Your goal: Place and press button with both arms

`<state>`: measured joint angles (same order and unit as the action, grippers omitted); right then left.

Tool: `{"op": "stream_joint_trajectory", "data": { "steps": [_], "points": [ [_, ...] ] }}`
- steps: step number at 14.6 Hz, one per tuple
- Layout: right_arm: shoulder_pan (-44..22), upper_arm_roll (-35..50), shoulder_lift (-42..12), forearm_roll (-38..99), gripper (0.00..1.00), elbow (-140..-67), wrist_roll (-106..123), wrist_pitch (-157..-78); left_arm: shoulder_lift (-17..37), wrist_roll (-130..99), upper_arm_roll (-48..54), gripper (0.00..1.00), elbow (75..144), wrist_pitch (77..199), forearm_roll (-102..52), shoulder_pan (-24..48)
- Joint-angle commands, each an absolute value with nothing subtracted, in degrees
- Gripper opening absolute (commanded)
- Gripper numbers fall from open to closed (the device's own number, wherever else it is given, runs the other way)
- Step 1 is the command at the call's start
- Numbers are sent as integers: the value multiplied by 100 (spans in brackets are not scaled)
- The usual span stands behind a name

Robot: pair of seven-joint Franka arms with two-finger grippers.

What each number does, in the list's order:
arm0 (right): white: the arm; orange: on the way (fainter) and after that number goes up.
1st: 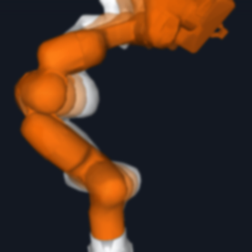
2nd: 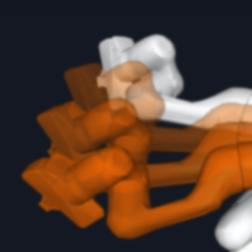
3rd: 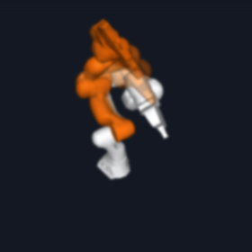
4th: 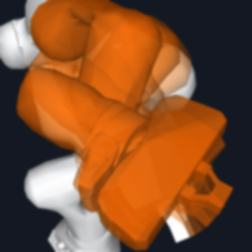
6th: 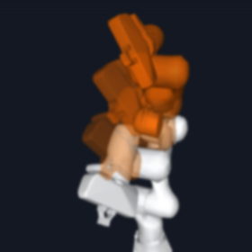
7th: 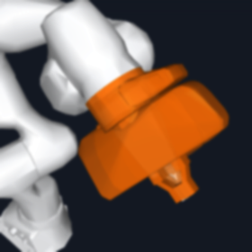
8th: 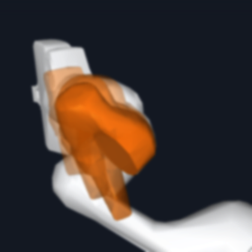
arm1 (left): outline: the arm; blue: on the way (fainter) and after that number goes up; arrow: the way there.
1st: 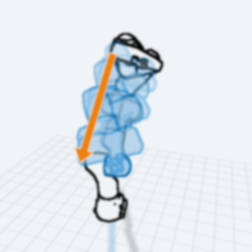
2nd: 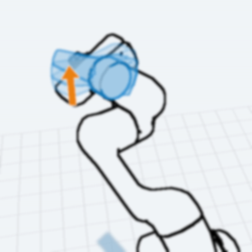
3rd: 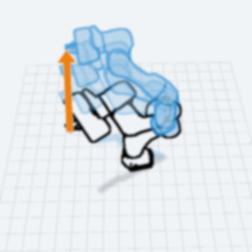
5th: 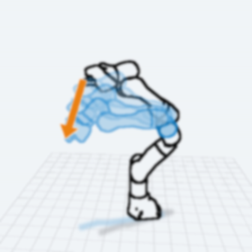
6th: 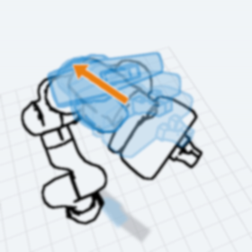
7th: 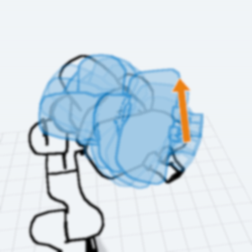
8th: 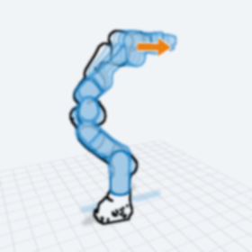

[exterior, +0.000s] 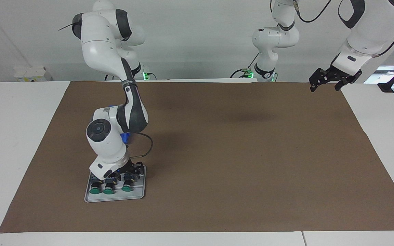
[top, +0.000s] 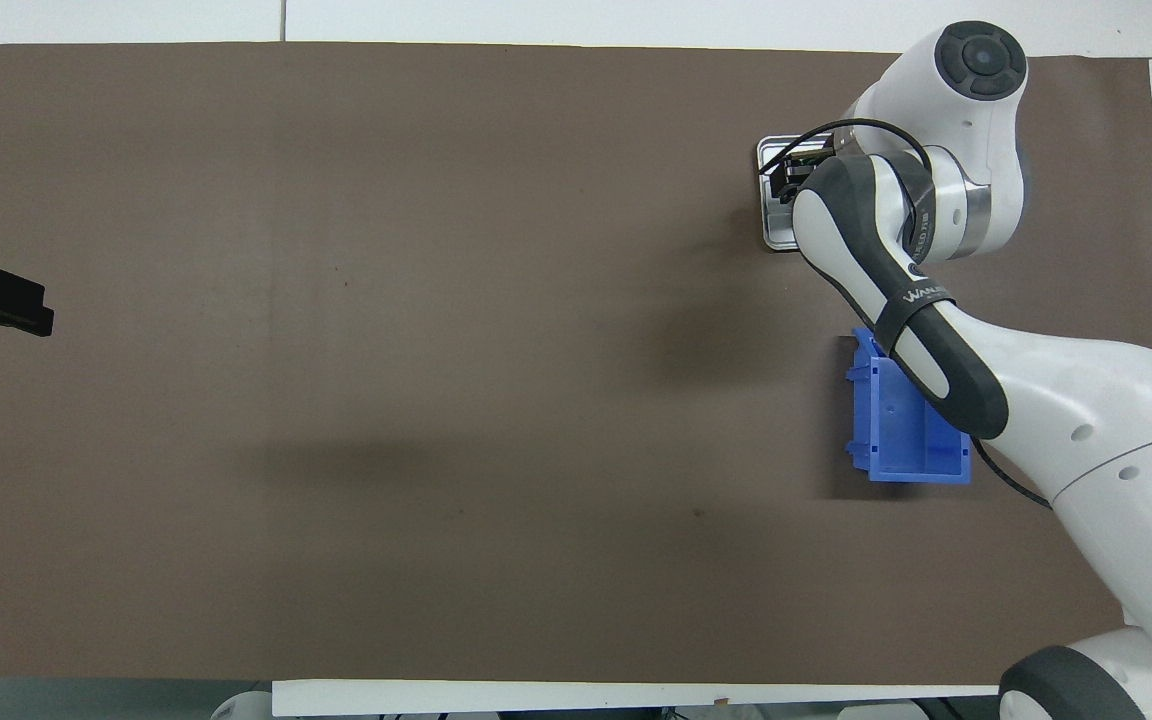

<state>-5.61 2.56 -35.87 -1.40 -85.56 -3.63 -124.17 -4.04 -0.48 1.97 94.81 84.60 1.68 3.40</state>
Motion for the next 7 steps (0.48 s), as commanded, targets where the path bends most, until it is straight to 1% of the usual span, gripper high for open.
{"op": "stream_joint_trajectory", "data": {
  "steps": [1, 2, 4, 6, 7],
  "points": [
    [-475, 290, -3577, -211, 82, -8701, -89, -12498, -562, -26, 185, 100, 9642, 8499, 264, 352],
    [-466, 290, -3577, -211, 79, -8710, -62, -12489, -562, -35, 185, 100, 9642, 8516, 264, 352],
    [-483, 290, -3577, -211, 66, -8736, -88, -12498, -562, -9, 185, 100, 9642, 8517, 264, 352],
    [-501, 290, -3577, -211, 47, -8789, -97, -12507, -562, 9, 185, 100, 9642, 8534, 264, 343],
    [-501, 290, -3560, -211, 34, -8859, -62, -12516, -562, 9, 185, 100, 9642, 8525, 264, 343]
  ]
}}
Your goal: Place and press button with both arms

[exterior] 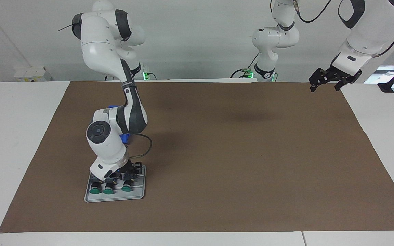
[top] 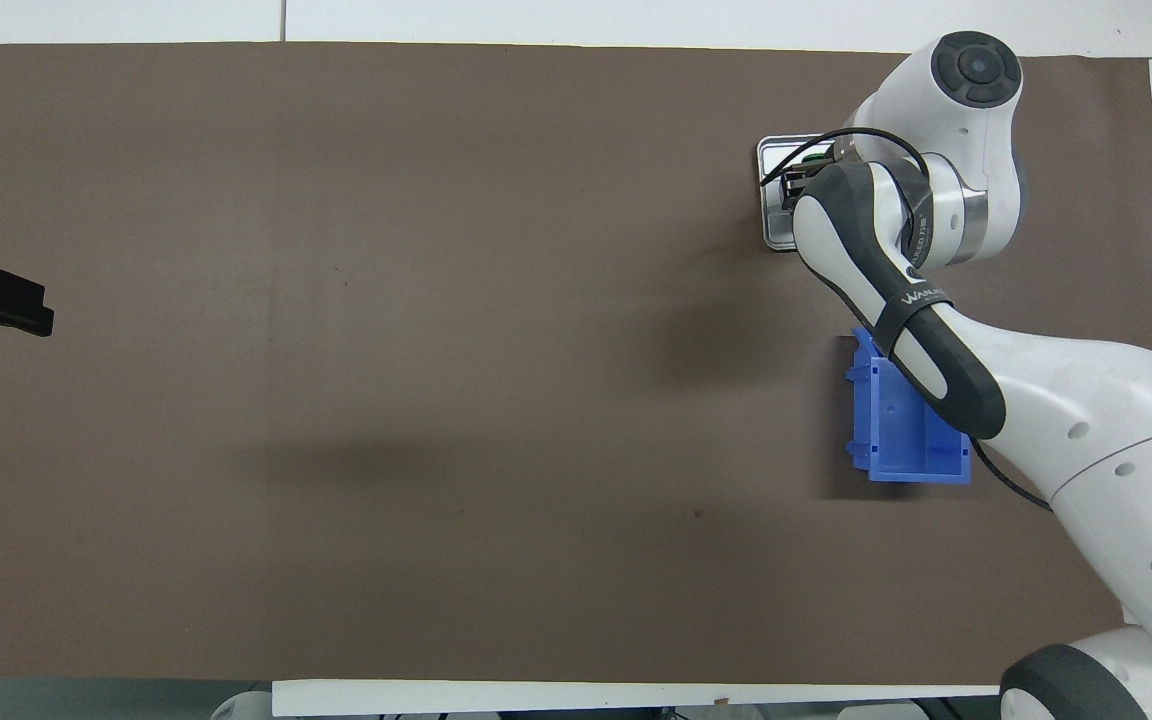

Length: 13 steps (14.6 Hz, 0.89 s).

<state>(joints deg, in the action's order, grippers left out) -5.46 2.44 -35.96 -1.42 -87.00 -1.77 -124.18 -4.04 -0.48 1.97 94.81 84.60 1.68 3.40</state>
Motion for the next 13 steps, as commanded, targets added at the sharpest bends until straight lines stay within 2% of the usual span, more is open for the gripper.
{"op": "stream_joint_trajectory", "data": {
  "steps": [1, 2, 7, 10, 13],
  "points": [
    [-484, 290, -3560, -211, 14, -8859, -62, -12516, -562, -9, 185, 100, 9642, 8525, 264, 343],
    [-510, 290, -3542, -211, 1, -8825, -62, -12490, -562, -9, 185, 100, 9642, 8499, 264, 343],
    [-869, 281, -3490, -220, 0, -8158, -639, -11349, -562, -35, 185, 100, 9642, 8525, 264, 343],
    [-1439, 281, -3314, -185, 0, -7831, -2034, -10523, -562, -26, 185, 100, 9642, 8525, 264, 343],
    [-2238, 290, -3164, -141, 0, -7831, -3922, -10301, -562, -44, 185, 100, 9642, 8517, 264, 343]
  ]
}}
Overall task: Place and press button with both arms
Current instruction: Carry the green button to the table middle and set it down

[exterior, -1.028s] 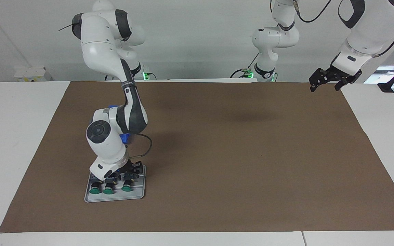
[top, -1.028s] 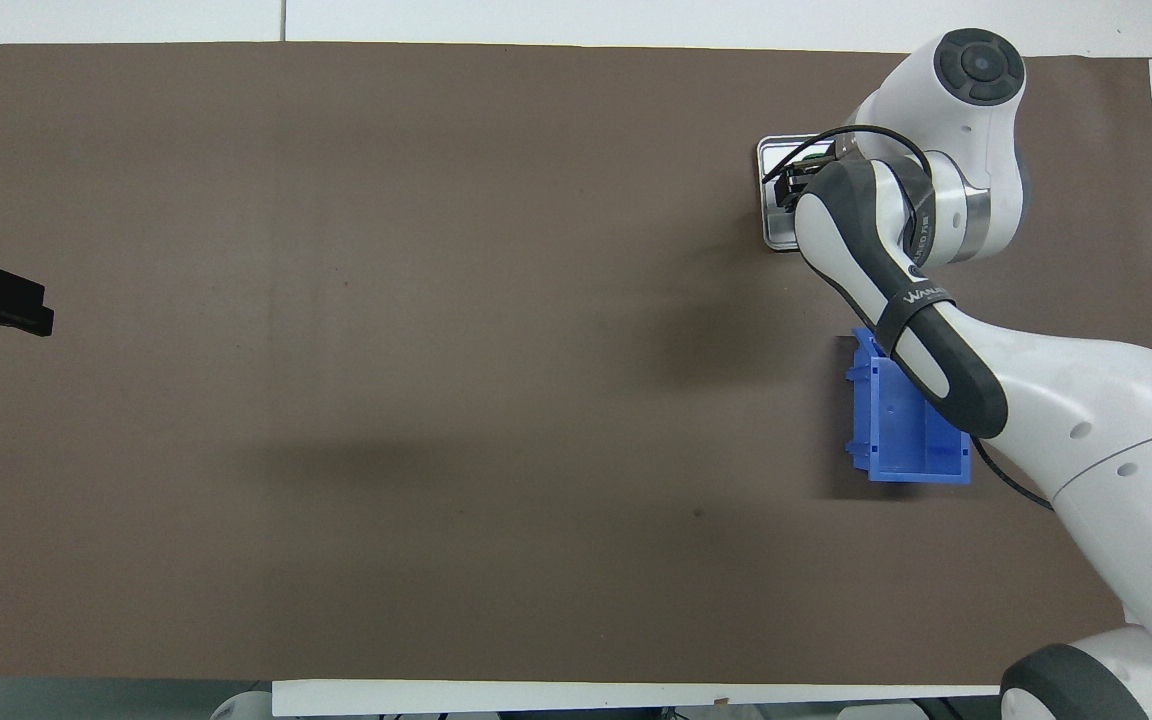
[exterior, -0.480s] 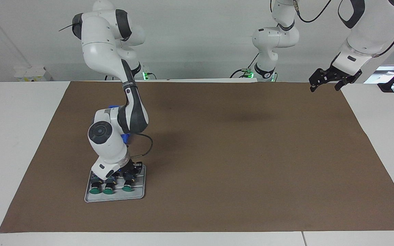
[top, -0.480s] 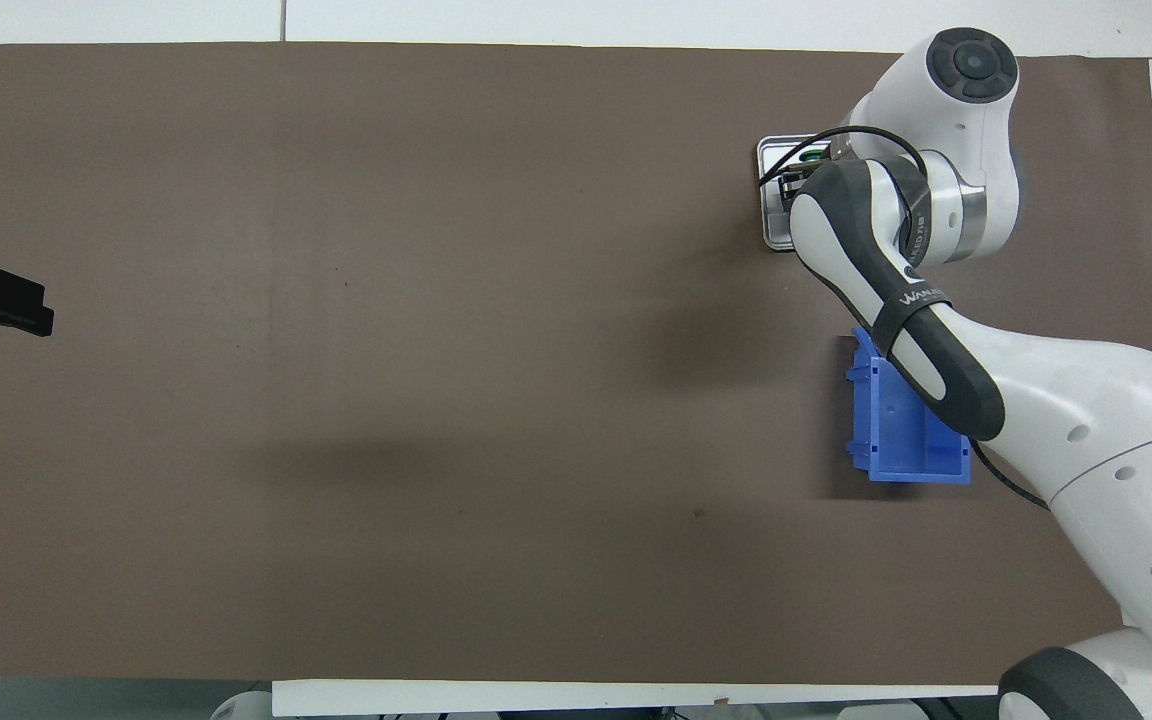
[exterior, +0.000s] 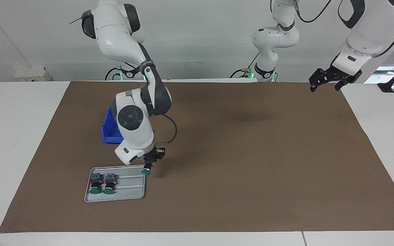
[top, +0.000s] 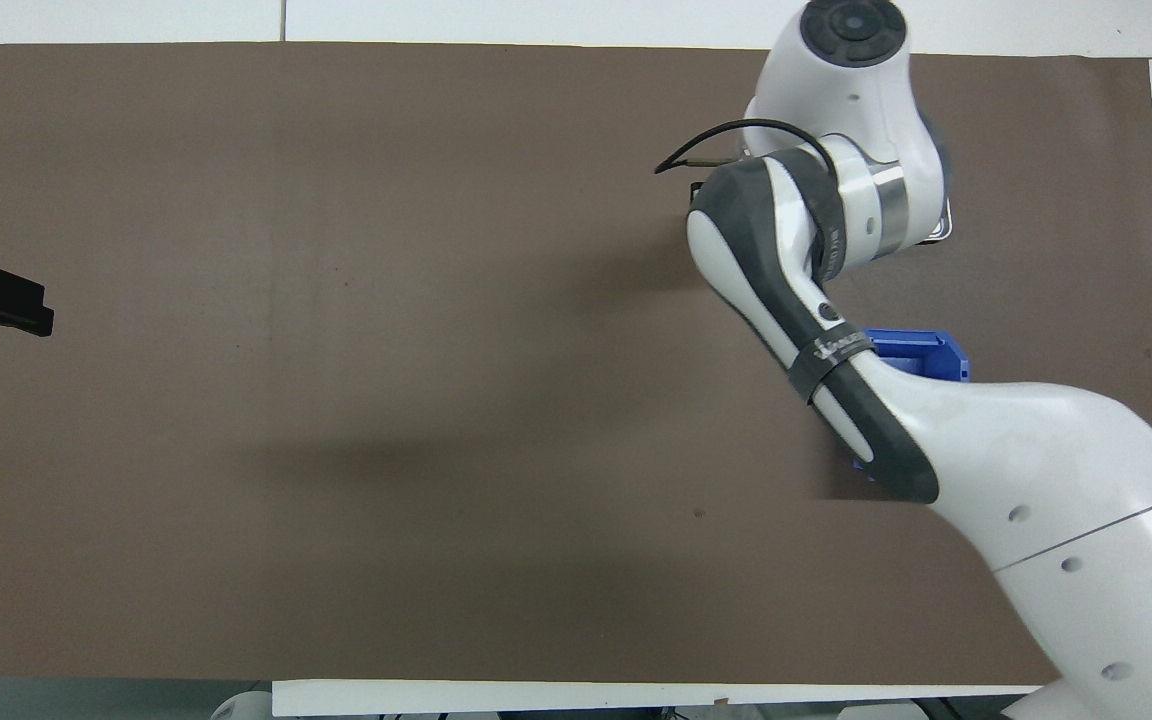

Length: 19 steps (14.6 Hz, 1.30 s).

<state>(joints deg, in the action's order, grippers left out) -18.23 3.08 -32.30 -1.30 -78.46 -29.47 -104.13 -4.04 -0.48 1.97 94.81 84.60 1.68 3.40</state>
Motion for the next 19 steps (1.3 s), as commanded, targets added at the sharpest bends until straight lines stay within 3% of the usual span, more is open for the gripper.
{"op": "stream_joint_trajectory", "data": {
  "steps": [1, 8, 11, 19],
  "points": [
    [-2598, 290, -3164, -132, 0, -7901, -4573, -10344, -562, -35, 185, 100, 9642, 8517, 264, 343],
    [-3330, 554, -3208, 78, 1, -7928, -9229, -10783, -562, 0, 176, 100, 9642, 8525, 264, 334],
    [-3577, 554, -3366, 255, 4, -7972, -11411, -11407, -562, 0, 167, 100, 9650, 8534, 264, 334],
    [-3964, 554, -3884, 255, 5, -8244, -12489, -12523, -562, -26, 167, 100, 9650, 8534, 264, 325]
  ]
}}
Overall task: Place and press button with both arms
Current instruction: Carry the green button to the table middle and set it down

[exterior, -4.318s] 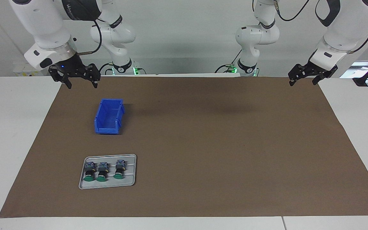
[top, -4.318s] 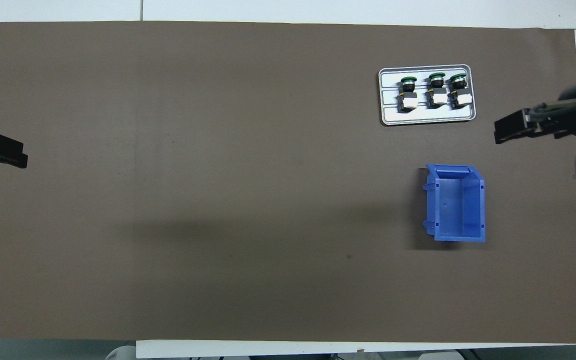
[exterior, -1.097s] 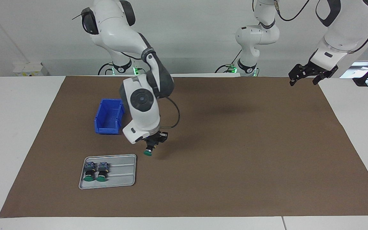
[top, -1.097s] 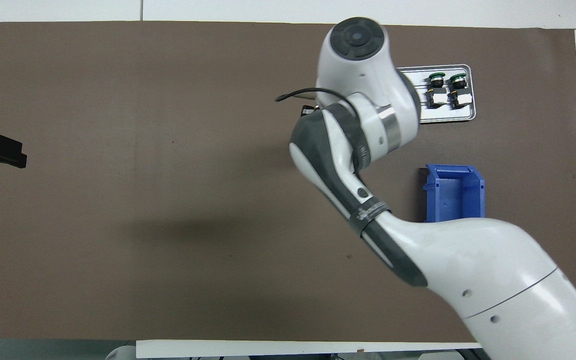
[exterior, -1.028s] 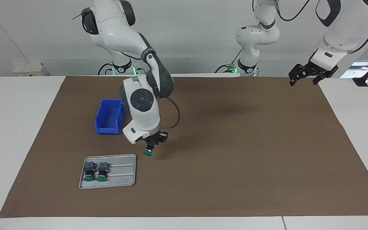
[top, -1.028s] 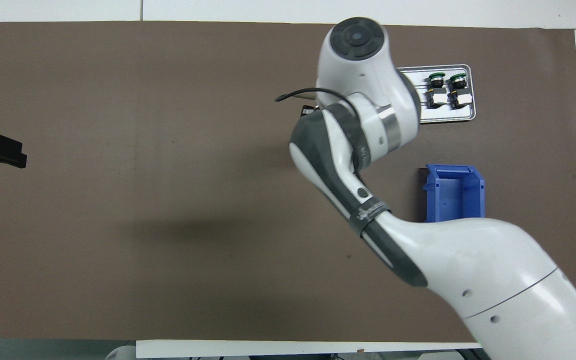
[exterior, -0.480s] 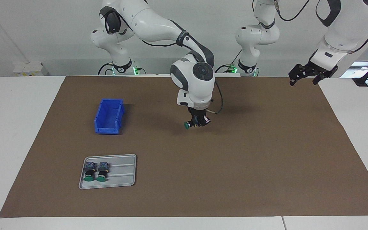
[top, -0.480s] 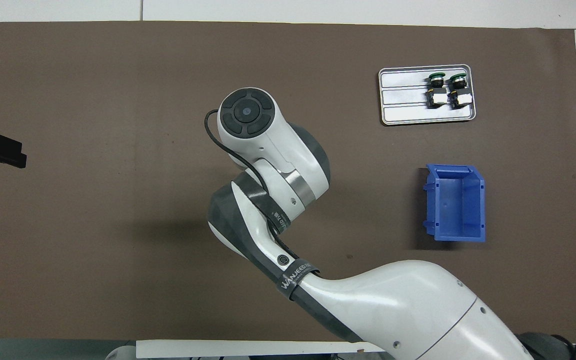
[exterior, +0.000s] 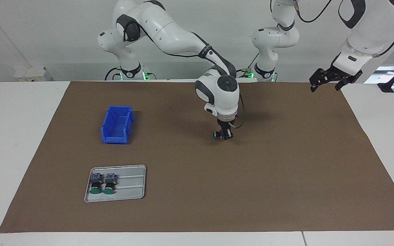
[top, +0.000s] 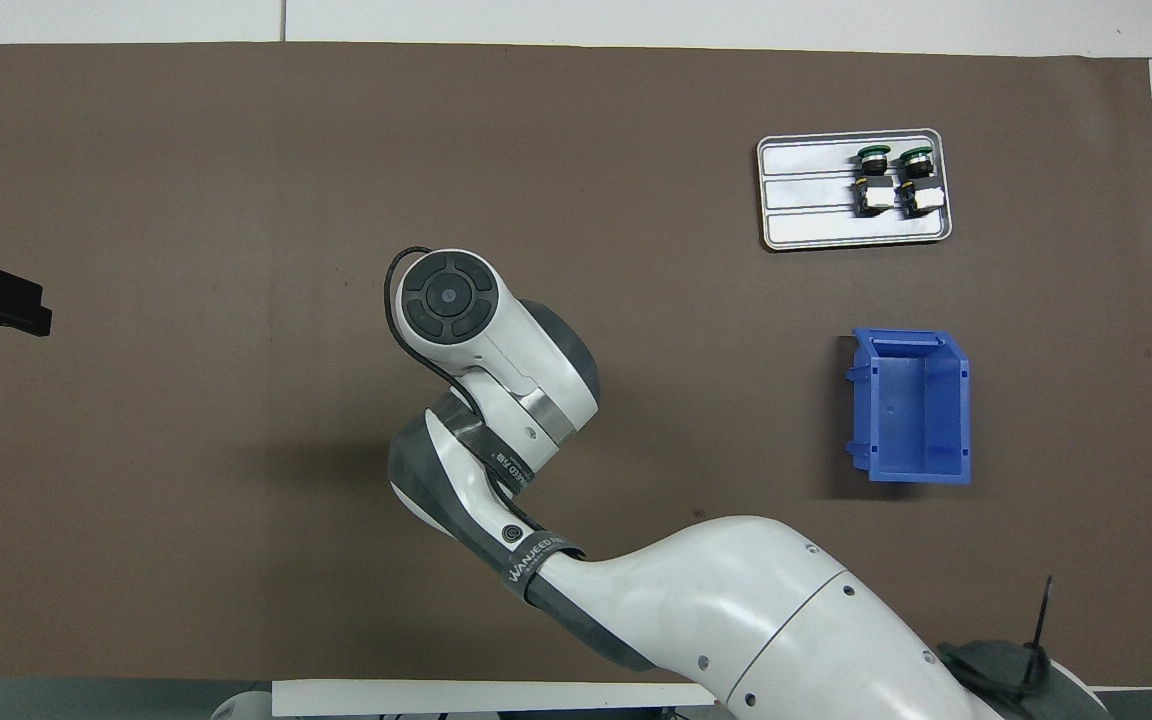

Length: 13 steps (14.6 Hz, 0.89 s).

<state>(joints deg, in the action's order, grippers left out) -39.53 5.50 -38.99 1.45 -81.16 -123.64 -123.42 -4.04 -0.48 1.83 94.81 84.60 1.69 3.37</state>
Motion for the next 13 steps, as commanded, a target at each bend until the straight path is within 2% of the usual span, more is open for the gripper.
{"op": "stream_joint_trajectory", "data": {
  "steps": [1, 2, 3, 4, 5, 6, 9, 13],
  "points": [
    [-3973, 554, -3893, 246, 6, -8296, -12533, -12594, -562, -26, 167, 100, 9650, 8534, 264, 334],
    [-3990, 554, -3894, 246, 8, -8314, -12533, -12612, -562, -35, 167, 100, 9650, 8534, 264, 334],
    [-3990, 554, -3894, 237, 19, -8341, -12525, -12612, -562, -44, 167, 100, 9650, 8534, 264, 325],
    [-4008, 554, -3894, 203, 40, -8402, -12472, -12638, -562, -44, 167, 100, 9650, 8534, 264, 325],
    [-4034, 554, -3885, 176, 76, -8428, -12454, -12734, -562, -53, 167, 100, 9650, 8534, 264, 325],
    [-4121, 554, -3867, 132, 100, -8403, -12445, -12744, -562, -61, 167, 100, 9650, 8534, 255, 325],
    [-3895, 554, -3649, 0, 100, -8262, -12140, -12447, -562, -79, 167, 100, 9650, 8517, 264, 334],
    [-3201, 554, -2859, 0, 100, -8332, -10893, -11630, -562, -149, 167, 100, 9650, 8508, 264, 334]
  ]
}}
